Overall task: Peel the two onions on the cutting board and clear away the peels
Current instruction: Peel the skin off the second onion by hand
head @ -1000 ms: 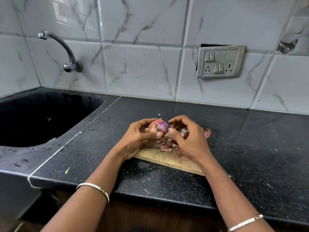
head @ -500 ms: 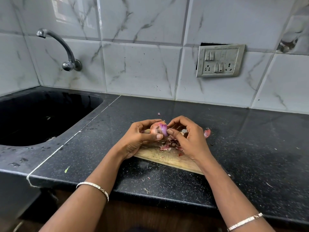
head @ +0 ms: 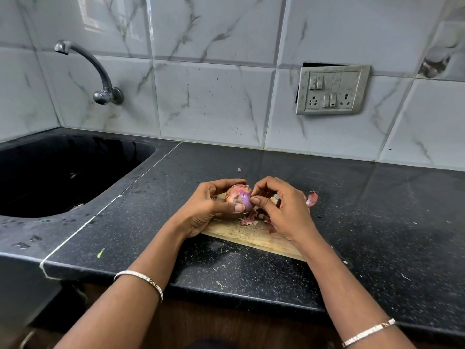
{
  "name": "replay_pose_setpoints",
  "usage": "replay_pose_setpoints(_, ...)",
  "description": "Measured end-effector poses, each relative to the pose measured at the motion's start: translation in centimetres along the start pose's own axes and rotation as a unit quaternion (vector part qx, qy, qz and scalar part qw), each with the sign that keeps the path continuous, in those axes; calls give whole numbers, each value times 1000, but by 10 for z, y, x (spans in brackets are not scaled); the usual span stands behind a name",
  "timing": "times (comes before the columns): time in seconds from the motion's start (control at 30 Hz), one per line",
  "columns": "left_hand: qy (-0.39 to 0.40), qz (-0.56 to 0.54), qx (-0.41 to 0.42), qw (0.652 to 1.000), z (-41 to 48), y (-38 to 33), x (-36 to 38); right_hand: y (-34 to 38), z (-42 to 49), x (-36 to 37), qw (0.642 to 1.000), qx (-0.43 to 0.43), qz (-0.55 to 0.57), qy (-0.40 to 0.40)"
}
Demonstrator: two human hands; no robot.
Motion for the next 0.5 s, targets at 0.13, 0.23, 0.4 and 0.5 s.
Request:
replay_pose_setpoints(0.13, 2, -3, 2, 1000, 1, 0, 1, -2, 0, 2, 1000, -9, -13, 10)
replay_pose_setpoints(0.23, 2, -10, 1, 1000, 1, 0, 3, -3, 0, 3, 1000, -14, -16, 17)
replay_pose_setpoints(0.4, -14, -60, -10, 998, 0, -1, 3, -5, 1, 6, 999, -34, -27, 22)
replay_pose_setpoints(0.5, -24, -79, -12, 997, 0, -2, 4, -6, 1, 6, 999, -32, -29, 27)
Point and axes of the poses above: each hand's wrist, its own z-axis towards the middle knuckle, its own x-axis out of the palm, y = z × x, the point moved 1 cm from there along z, towards the middle knuckle, and after that the axes turned 1 degree about -x, right-handed, at the moved point
